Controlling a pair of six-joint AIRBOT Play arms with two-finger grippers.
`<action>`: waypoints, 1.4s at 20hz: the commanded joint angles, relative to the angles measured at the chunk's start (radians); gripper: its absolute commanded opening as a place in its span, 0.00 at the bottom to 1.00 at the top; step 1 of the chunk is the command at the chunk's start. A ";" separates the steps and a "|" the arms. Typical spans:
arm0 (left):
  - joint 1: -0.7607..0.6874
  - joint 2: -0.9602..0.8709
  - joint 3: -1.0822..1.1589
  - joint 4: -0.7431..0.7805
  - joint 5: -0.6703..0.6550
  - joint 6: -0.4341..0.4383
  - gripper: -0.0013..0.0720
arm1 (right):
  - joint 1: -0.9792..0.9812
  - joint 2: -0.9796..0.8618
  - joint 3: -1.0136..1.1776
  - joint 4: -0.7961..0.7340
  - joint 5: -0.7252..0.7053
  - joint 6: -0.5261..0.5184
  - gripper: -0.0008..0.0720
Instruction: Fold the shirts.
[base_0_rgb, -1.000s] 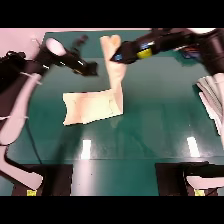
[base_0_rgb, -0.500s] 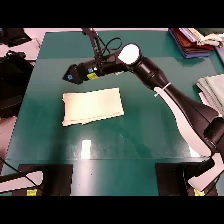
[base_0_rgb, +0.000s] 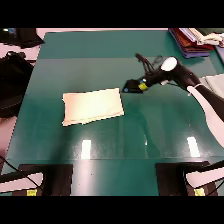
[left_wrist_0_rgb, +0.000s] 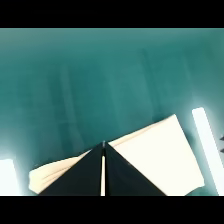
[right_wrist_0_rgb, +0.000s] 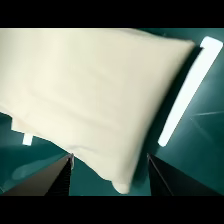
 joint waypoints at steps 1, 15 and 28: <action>-0.089 -0.042 0.000 0.002 0.003 0.007 0.05 | -0.090 -0.040 -0.165 0.128 -0.010 0.000 0.75; -0.155 -0.073 0.000 -0.051 0.010 0.024 0.05 | 0.211 -0.361 0.272 0.317 -0.129 -0.049 0.03; -0.388 -0.074 0.000 -0.050 0.147 0.024 0.05 | -0.605 0.037 0.425 -0.265 0.022 0.077 0.04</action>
